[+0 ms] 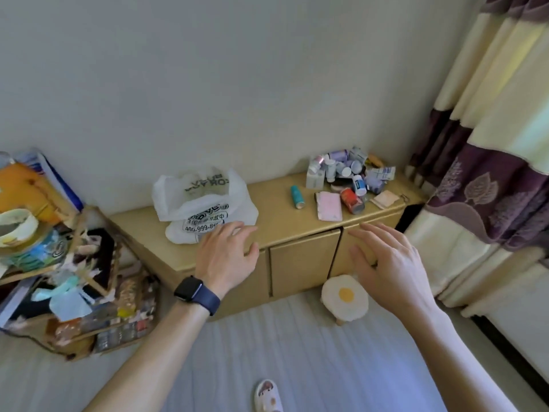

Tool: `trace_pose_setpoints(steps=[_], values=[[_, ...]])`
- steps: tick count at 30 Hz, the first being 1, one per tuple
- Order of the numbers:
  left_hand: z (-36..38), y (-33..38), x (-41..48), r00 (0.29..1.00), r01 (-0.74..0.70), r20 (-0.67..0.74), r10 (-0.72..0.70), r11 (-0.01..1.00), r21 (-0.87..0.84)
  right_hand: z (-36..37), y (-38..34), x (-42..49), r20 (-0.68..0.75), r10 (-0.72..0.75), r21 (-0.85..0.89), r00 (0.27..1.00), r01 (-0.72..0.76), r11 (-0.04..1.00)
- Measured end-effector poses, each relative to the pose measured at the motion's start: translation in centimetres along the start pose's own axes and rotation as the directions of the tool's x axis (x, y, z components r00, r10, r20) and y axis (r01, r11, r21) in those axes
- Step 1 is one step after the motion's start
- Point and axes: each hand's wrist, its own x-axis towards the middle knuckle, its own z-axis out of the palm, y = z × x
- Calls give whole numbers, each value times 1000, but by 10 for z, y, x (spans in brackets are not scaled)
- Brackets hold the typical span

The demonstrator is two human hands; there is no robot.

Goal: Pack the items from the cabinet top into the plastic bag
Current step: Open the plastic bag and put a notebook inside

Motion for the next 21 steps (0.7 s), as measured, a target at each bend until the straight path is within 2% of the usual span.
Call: trace_pose_setpoints(steps=[8, 17, 19, 21], values=[[42, -26, 155, 995, 0, 100, -3, 1000, 25, 76, 33, 123, 94, 111, 25, 989, -114, 993], [145, -16, 295, 958, -23, 287, 12, 999, 34, 182, 113, 253, 188, 175, 37, 966, -185, 982], [168, -14, 324, 929, 0, 369, -16, 999, 43, 206, 135, 278, 275, 228, 58, 934, -253, 966], [192, -11, 350, 893, 33, 448, -52, 998, 49, 229, 156, 296, 392, 301, 52, 869, -347, 936]])
